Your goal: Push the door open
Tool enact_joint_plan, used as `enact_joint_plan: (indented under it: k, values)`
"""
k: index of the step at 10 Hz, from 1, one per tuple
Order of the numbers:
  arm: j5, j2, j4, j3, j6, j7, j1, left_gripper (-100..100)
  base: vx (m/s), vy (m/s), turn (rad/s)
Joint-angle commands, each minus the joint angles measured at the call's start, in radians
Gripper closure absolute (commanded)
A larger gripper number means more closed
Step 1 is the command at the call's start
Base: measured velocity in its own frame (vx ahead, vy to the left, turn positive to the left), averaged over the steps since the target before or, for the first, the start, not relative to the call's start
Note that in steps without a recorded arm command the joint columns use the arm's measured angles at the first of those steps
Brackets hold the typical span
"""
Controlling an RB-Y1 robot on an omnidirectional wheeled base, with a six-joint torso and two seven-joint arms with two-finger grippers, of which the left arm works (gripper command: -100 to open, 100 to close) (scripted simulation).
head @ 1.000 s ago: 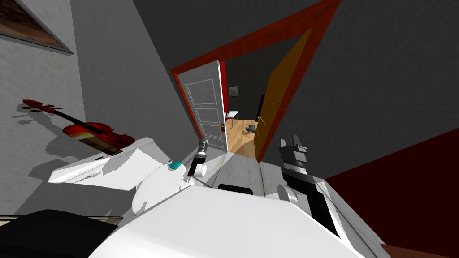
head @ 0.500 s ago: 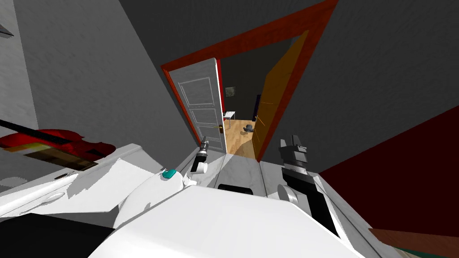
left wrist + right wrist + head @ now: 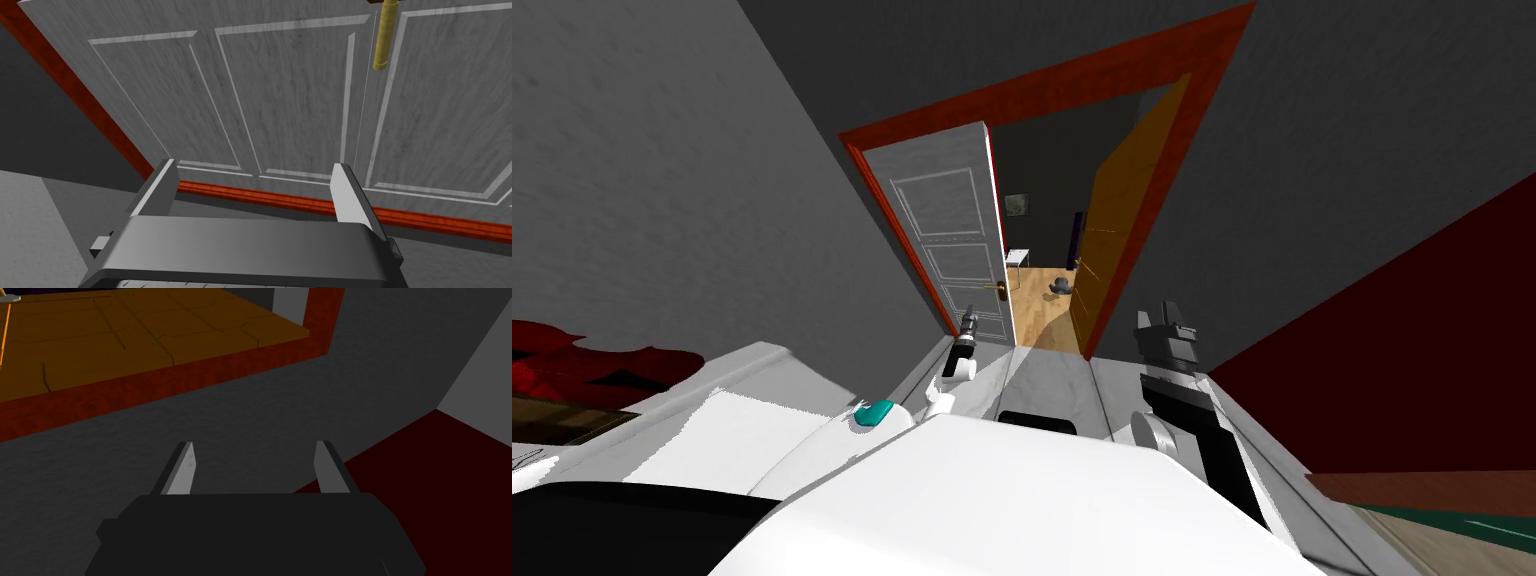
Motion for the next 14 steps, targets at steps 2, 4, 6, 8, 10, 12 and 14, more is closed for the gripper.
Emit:
enact_joint_plan:
  k: [2,4,6,8,10,12,14]
  values:
    - [0.002,0.001,0.076,0.022,0.003,-0.002,-0.049,-100,0.044,0.117,-0.152]
    - [0.003,0.0,0.133,0.038,0.003,-0.004,-0.085,-100,0.061,0.132,-0.159]
    - [0.004,-0.001,0.189,0.054,0.003,-0.006,-0.121,-100,0.051,0.134,-0.16]
    - [0.005,-0.003,0.243,0.069,0.003,-0.007,-0.155,-100,0.032,0.121,-0.134]
    - [0.006,-0.005,0.296,0.084,0.003,-0.009,-0.189,-100,0.067,0.123,-0.14]
    - [0.007,-0.007,0.346,0.098,0.003,-0.01,-0.22,-100,0.032,0.132,-0.143]
    - [0.008,-0.01,0.394,0.111,0.003,-0.012,-0.251,-100,0.032,0.126,-0.115]
